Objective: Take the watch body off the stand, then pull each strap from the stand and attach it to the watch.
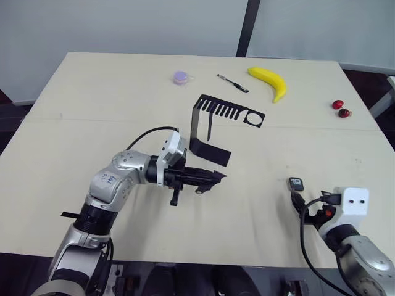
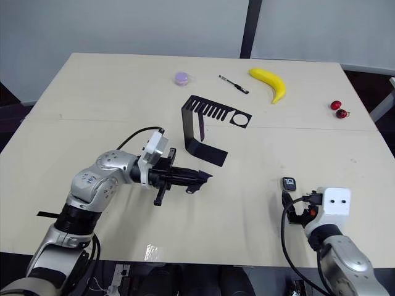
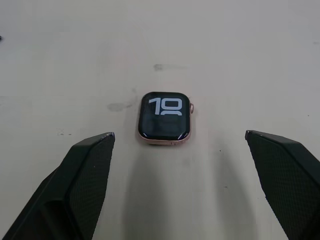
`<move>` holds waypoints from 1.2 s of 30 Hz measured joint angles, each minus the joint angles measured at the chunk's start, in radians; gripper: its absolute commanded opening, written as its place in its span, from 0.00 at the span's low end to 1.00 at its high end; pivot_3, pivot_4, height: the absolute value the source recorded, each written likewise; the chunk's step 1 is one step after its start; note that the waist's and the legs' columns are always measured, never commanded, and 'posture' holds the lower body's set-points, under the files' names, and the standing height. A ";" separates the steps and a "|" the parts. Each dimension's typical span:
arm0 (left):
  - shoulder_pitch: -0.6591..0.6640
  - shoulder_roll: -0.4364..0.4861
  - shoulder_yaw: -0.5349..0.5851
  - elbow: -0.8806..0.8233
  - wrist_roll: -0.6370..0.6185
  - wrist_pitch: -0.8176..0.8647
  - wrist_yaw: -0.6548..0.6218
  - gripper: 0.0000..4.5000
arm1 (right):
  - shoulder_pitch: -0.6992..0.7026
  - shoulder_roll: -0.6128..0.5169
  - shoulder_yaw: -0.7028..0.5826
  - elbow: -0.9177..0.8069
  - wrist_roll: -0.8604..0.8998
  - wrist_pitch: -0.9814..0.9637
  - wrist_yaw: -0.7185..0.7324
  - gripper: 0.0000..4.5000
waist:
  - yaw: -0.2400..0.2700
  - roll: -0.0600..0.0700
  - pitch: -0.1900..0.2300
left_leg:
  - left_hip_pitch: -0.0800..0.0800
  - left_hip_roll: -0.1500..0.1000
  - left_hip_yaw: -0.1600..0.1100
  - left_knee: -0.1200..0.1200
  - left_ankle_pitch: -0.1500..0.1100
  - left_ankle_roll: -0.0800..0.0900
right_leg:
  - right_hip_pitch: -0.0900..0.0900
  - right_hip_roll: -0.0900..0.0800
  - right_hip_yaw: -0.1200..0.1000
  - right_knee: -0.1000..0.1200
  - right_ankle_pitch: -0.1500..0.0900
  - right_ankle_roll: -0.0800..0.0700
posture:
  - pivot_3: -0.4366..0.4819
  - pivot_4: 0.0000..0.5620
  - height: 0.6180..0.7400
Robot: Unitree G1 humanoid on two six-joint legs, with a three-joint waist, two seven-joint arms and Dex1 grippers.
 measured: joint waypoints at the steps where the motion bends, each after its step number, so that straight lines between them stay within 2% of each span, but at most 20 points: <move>1: 0.002 0.001 0.000 -0.003 0.000 0.002 0.002 0.00 | -0.006 0.002 0.007 0.007 -0.006 0.000 -0.001 0.99 | 0.000 0.000 0.000 | 0.000 0.000 0.000 0.000 0.000 0.000 | 0.000 0.000 0.000 0.000 0.000 0.000 | 0.48 0.27 1.00; 18: 0.008 0.002 -0.011 -0.060 0.018 0.006 0.025 0.00 | -0.136 0.086 0.085 0.068 -0.120 0.019 -0.067 0.99 | -0.002 0.000 0.000 | 0.000 0.000 0.000 0.001 0.001 0.000 | 0.000 0.000 0.000 0.003 0.000 0.000 | 0.48 0.27 1.00; 21: 0.008 0.002 -0.011 -0.062 0.018 0.007 0.029 0.00 | -0.141 0.105 0.089 0.068 -0.121 0.031 -0.074 0.80 | -0.002 0.000 0.000 | 0.000 0.000 0.000 0.001 0.001 0.000 | 0.000 0.000 0.000 0.003 0.000 0.000 | 0.48 0.27 1.00; 23: 0.008 0.002 -0.011 -0.062 0.018 0.007 0.031 0.00 | -0.141 0.106 0.091 0.069 -0.125 0.040 -0.079 0.59 | -0.002 0.000 0.000 | 0.000 0.000 0.000 0.001 0.001 0.000 | 0.000 0.000 0.000 0.003 0.000 0.000 | 0.48 0.27 1.00; 36: 0.007 0.001 -0.011 -0.062 0.018 0.009 0.039 0.00 | -0.170 0.123 0.103 0.092 -0.175 0.041 -0.082 0.59 | -0.004 0.000 0.000 | 0.001 0.000 0.000 0.001 0.001 0.000 | -0.001 0.000 0.000 0.003 0.000 0.000 | 0.48 0.27 1.00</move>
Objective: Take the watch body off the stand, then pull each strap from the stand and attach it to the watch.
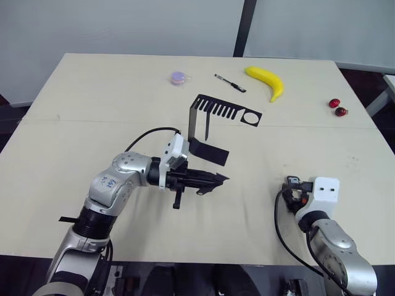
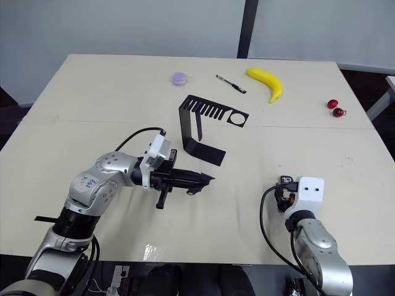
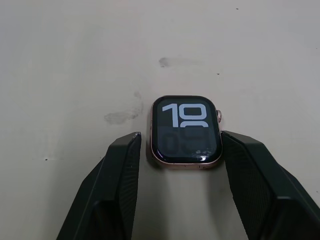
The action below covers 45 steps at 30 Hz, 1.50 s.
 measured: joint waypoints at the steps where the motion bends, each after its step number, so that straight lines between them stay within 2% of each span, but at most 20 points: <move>1: 0.000 0.000 0.000 0.000 0.000 0.000 0.000 0.00 | -0.003 0.002 0.000 0.002 -0.002 -0.001 0.000 0.59 | 0.000 0.000 0.000 | 0.000 0.000 0.000 0.000 0.000 0.000 | 0.000 0.000 0.000 0.000 0.000 0.000 | 0.48 0.27 1.00; 17: 0.002 0.001 0.000 0.000 0.001 -0.002 0.002 0.00 | -0.008 0.029 -0.002 0.070 -0.018 -0.094 0.001 0.59 | 0.000 0.000 0.000 | 0.000 0.000 0.000 0.001 0.000 0.000 | 0.001 0.000 0.000 0.000 0.000 0.000 | 0.48 0.27 1.00; 21: 0.003 0.001 0.000 -0.001 0.001 -0.002 0.010 0.00 | -0.012 0.029 -0.003 0.077 -0.016 -0.098 0.003 0.34 | 0.001 0.000 0.000 | 0.001 0.000 0.000 0.001 0.000 0.000 | 0.001 0.000 0.000 0.000 0.000 0.000 | 0.48 0.27 1.00; 26: 0.004 0.002 0.000 -0.002 0.001 -0.002 0.012 0.00 | -0.013 0.014 -0.008 0.078 -0.003 -0.097 0.012 0.34 | 0.001 0.000 0.000 | 0.000 0.000 0.000 0.001 0.000 0.000 | 0.001 0.000 0.000 0.000 0.000 0.000 | 0.48 0.27 1.00; 29: 0.004 0.016 0.000 -0.002 0.018 -0.023 0.011 0.00 | -0.023 -0.067 -0.030 0.052 0.035 -0.020 0.056 0.34 | 0.002 0.000 0.000 | 0.000 0.000 0.000 0.000 0.000 0.000 | 0.001 0.000 0.000 0.000 0.000 0.000 | 0.48 0.27 1.00; 32: 0.003 0.056 0.004 -0.002 0.046 -0.062 0.001 0.00 | -0.048 -0.201 -0.061 -0.014 0.125 0.102 0.147 0.34 | -0.001 0.001 0.001 | 0.000 0.000 0.001 0.000 0.000 0.000 | 0.000 0.000 0.000 0.000 0.000 0.000 | 0.48 0.27 1.00; 34: 0.002 0.084 0.002 -0.002 0.078 -0.116 -0.019 0.00 | -0.088 -0.318 -0.088 -0.069 0.225 0.219 0.229 0.34 | -0.003 0.001 0.001 | 0.000 0.001 0.001 0.000 0.000 0.000 | 0.000 0.001 0.000 0.000 0.000 0.000 | 0.48 0.27 1.00; 36: 0.002 0.105 0.000 0.001 0.117 -0.176 -0.036 0.00 | -0.132 -0.387 -0.117 -0.094 0.331 0.326 0.292 0.34 | -0.001 0.001 0.001 | 0.001 0.001 0.000 0.000 0.000 0.001 | 0.001 0.001 0.000 -0.001 0.000 0.000 | 0.48 0.27 1.00; 41: -0.046 0.107 -0.039 0.069 0.262 -0.363 -0.038 0.00 | -0.317 -0.445 -0.128 -0.082 0.632 0.615 0.376 0.34 | 0.004 0.001 0.001 | -0.001 0.000 0.000 0.001 -0.001 0.004 | 0.001 -0.001 -0.001 -0.002 0.000 0.000 | 0.48 0.27 1.00; 45: -0.077 0.087 -0.062 0.114 0.333 -0.468 -0.036 0.00 | -0.419 -0.438 -0.107 -0.041 0.740 0.758 0.370 0.34 | 0.004 0.001 0.001 | -0.003 0.000 -0.001 0.001 -0.001 0.004 | 0.000 -0.001 -0.001 -0.002 0.000 0.000 | 0.48 0.27 1.00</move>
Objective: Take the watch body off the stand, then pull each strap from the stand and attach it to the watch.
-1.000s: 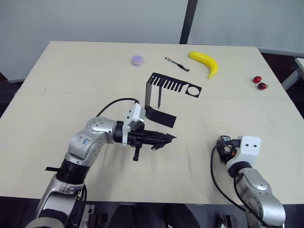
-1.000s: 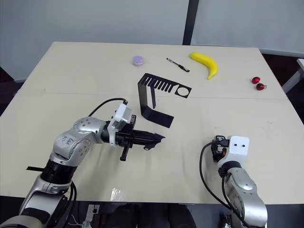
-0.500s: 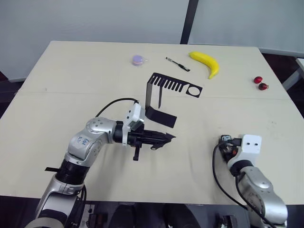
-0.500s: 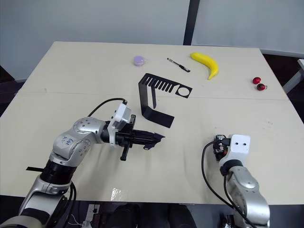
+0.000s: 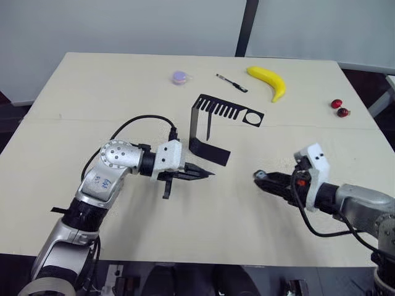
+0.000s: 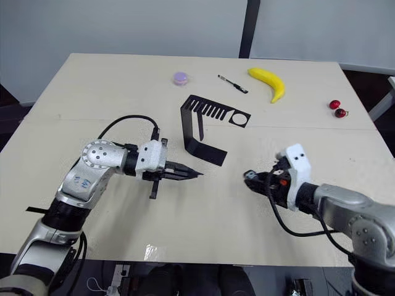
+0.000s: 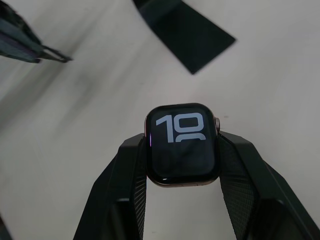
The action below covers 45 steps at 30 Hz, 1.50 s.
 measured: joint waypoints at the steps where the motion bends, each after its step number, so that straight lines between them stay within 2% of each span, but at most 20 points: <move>1: 0.000 0.000 -0.003 0.008 0.015 -0.023 0.000 0.00 | -0.019 0.009 0.001 0.016 0.017 0.031 -0.003 0.34 | 0.000 0.000 0.000 | -0.001 0.000 0.000 0.000 0.000 0.000 | -0.001 0.000 0.000 0.000 0.000 0.000 | 0.48 0.27 1.00; 4: -0.002 -0.003 -0.026 0.040 0.070 -0.095 0.003 0.00 | -0.079 0.058 0.003 0.096 0.096 0.117 -0.036 0.34 | -0.001 0.000 0.000 | -0.003 0.000 0.000 0.002 0.000 0.001 | -0.003 -0.001 0.000 0.004 0.000 0.000 | 0.48 0.27 1.00; 7: -0.002 -0.011 -0.047 0.052 0.115 -0.160 0.006 0.00 | -0.110 0.076 0.038 0.181 0.203 0.146 -0.119 0.34 | -0.002 0.000 0.000 | -0.017 0.001 0.000 0.010 -0.001 0.001 | -0.017 -0.001 -0.002 0.010 0.000 0.000 | 0.48 0.27 1.00; 16: -0.002 -0.047 -0.066 0.075 0.181 -0.204 0.058 0.00 | -0.165 0.085 0.088 0.346 0.445 0.139 -0.409 0.34 | -0.004 0.000 0.000 | -0.017 0.001 -0.001 0.012 0.000 0.003 | -0.016 -0.002 -0.002 0.010 0.001 0.001 | 0.48 0.27 1.00; 20: -0.001 -0.057 -0.082 0.074 0.198 -0.204 0.064 0.00 | -0.165 0.026 0.181 0.400 0.659 0.029 -0.578 0.34 | -0.005 0.000 0.000 | -0.018 0.001 -0.001 0.012 0.000 0.003 | -0.016 -0.002 -0.002 0.011 0.001 0.001 | 0.48 0.27 1.00; 26: -0.001 -0.067 -0.084 0.073 0.200 -0.182 0.065 0.00 | -0.163 -0.085 0.297 0.401 0.871 -0.137 -0.718 0.34 | -0.006 0.000 0.000 | -0.018 0.001 -0.001 0.014 0.000 0.004 | -0.016 -0.002 -0.003 0.008 0.001 0.001 | 0.48 0.27 1.00; 34: -0.001 -0.070 -0.084 0.074 0.201 -0.185 0.065 0.00 | -0.160 -0.137 0.388 0.379 0.931 -0.255 -0.742 0.34 | -0.004 0.000 0.000 | -0.018 0.001 -0.002 0.013 0.000 0.004 | -0.015 -0.002 -0.003 0.008 0.001 0.001 | 0.48 0.27 1.00; 45: -0.001 -0.064 -0.083 0.075 0.201 -0.190 0.065 0.00 | -0.160 -0.174 0.423 0.378 0.932 -0.285 -0.741 0.34 | -0.003 0.000 0.000 | -0.019 0.001 -0.002 0.013 0.000 0.004 | -0.015 -0.003 -0.004 0.008 0.001 0.001 | 0.48 0.27 1.00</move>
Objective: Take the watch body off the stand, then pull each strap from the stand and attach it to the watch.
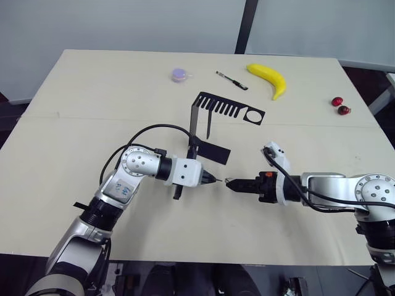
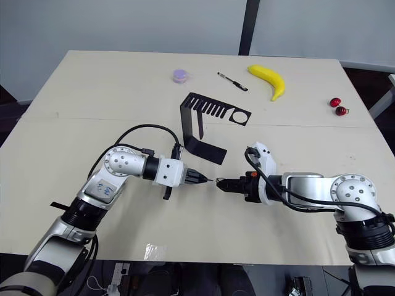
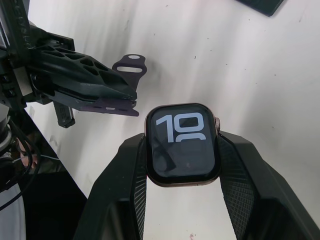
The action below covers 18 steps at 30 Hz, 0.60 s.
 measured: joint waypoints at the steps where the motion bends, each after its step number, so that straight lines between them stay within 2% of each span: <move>1: 0.000 -0.001 0.000 0.000 0.000 -0.004 0.000 0.00 | 0.000 -0.004 0.000 0.000 0.000 -0.001 0.000 0.34 | 0.000 0.000 0.000 | 0.000 0.000 0.000 0.000 0.000 0.000 | 0.000 0.000 0.000 0.000 0.000 0.000 | 0.48 0.27 1.00; 18: 0.000 -0.014 -0.002 0.000 0.001 -0.014 0.000 0.00 | 0.029 -0.025 0.000 -0.035 0.000 -0.020 0.023 0.34 | 0.000 0.000 0.000 | 0.000 0.000 0.000 0.000 0.000 0.000 | 0.000 0.000 0.000 0.000 0.000 0.000 | 0.48 0.27 1.00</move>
